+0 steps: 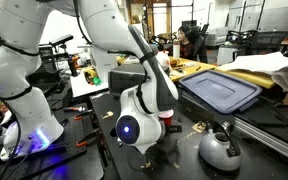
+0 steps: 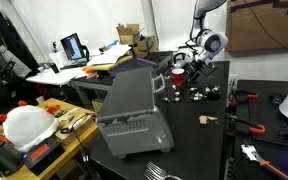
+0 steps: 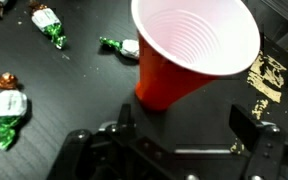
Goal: Pour out the contents in the red cup
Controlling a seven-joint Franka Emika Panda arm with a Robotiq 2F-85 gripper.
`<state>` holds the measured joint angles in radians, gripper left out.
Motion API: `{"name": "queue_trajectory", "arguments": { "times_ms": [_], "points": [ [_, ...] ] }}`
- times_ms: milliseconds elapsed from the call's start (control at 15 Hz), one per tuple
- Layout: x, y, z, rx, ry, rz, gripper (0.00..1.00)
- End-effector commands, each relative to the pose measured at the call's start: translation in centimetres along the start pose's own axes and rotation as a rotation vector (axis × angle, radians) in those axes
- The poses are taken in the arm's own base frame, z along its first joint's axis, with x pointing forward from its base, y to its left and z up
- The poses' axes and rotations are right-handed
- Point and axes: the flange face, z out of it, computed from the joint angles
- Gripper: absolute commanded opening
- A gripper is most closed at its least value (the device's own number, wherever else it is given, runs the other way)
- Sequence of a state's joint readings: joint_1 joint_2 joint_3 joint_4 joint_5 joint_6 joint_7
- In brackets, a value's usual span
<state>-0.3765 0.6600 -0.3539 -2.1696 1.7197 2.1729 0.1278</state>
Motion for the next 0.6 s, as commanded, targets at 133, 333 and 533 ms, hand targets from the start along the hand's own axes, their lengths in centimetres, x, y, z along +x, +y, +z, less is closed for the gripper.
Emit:
{"name": "queue_trajectory", "arguments": {
  "times_ms": [133, 333, 533],
  "points": [
    [-5.0, -2.1, -3.4, -0.019, 0.103, -0.161, 1.0],
    [-7.5, -3.1, -5.6, -0.028, 0.185, -0.246, 1.0],
    [-10.2, -3.8, -8.1, -0.034, 0.302, -0.338, 1.0]
  ]
}}
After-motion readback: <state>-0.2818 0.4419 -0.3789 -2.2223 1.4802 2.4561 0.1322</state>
